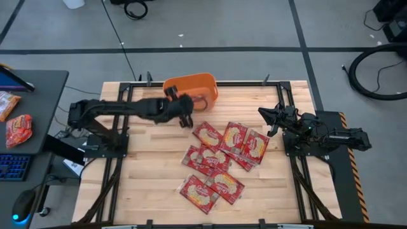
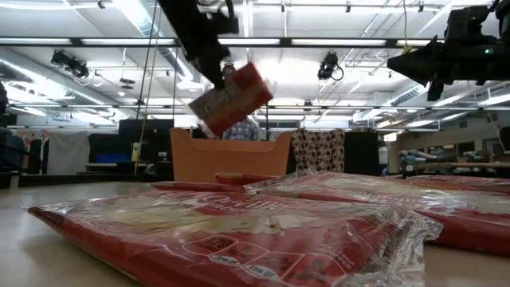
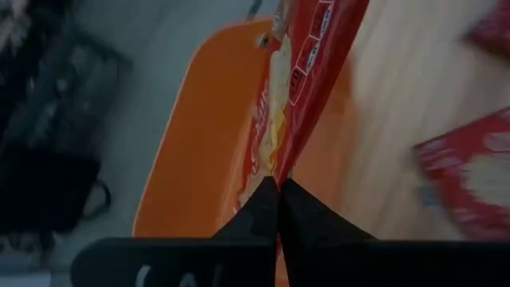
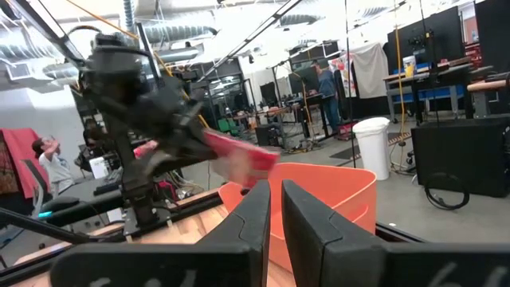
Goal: Sort popcorn bags into baskets
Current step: Put the red popcorn bag into the orange bin
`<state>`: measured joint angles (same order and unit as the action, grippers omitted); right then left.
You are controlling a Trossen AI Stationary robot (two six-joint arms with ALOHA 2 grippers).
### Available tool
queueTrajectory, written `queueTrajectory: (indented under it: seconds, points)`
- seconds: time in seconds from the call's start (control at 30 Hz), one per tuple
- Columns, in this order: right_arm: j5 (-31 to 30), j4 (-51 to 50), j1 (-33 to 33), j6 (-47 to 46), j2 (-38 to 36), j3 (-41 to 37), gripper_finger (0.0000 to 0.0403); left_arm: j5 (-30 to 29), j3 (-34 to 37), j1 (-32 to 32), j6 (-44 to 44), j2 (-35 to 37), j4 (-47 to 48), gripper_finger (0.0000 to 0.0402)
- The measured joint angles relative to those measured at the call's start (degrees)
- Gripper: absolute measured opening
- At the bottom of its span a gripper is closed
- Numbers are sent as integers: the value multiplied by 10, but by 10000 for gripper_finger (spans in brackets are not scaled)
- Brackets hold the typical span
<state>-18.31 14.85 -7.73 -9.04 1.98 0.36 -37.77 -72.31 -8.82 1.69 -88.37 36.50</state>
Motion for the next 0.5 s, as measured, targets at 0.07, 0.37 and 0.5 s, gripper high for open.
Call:
queueTrajectory:
  seconds: [0.07,0.37,0.5]
  points:
    - [0,0,0,0,0,0,39,22,0,-36,0,-19,-2,7]
    - [0,0,0,0,0,0,39,65,0,-136,15,-136,-25,9]
    - [0,0,0,0,0,0,39,64,-2,-150,21,-173,-39,10]
